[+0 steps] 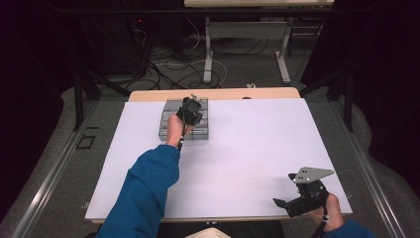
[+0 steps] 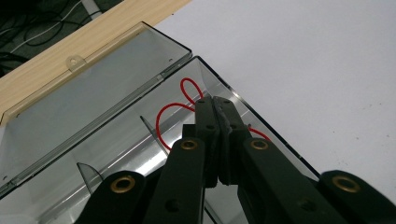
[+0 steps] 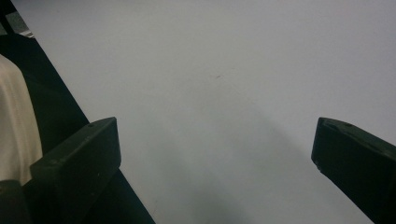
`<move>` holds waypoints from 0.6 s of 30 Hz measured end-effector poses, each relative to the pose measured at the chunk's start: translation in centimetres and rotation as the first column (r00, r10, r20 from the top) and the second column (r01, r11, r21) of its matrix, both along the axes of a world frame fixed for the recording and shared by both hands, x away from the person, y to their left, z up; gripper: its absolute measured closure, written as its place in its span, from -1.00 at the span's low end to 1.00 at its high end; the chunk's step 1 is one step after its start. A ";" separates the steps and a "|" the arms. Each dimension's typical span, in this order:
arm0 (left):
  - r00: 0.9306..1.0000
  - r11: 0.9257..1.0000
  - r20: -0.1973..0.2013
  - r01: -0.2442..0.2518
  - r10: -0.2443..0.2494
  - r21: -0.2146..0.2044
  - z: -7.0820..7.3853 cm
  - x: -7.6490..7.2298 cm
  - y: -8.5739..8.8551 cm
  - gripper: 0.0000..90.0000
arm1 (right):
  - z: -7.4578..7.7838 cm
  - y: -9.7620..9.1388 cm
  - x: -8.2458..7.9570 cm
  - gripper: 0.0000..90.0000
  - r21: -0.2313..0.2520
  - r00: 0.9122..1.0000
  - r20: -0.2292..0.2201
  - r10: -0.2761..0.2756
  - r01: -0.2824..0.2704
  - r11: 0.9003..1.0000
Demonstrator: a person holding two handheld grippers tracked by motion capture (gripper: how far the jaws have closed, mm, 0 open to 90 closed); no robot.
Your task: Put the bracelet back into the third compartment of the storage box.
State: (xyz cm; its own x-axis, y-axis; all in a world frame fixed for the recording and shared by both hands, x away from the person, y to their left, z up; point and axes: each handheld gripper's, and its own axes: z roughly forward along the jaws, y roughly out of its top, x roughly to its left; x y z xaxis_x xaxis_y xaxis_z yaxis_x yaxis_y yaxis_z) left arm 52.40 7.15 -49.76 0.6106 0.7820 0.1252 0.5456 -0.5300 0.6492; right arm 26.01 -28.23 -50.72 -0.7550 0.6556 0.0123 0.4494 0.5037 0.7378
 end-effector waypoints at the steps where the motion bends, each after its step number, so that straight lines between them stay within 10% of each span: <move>1: 1.000 1.000 0.009 0.000 0.000 -0.004 -0.1 0.1 0.0 1.00 | 0.0 0.0 0.0 -0.98 -0.002 1.000 -0.005 0.002 -0.002 1.000; 18: 1.000 1.000 0.004 -0.023 0.023 0.018 -1.1 1.0 -0.5 1.00 | 0.0 0.1 0.0 -0.98 -0.003 1.000 0.000 -0.006 0.006 1.000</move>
State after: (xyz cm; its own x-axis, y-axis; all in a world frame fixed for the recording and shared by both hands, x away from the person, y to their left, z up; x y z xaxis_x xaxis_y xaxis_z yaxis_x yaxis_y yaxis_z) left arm 53.41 6.64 -50.85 0.5919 0.7935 0.1415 0.5557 -0.5289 0.6414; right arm 26.02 -28.16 -50.75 -0.7510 0.6602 0.0107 0.4527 0.5031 0.7362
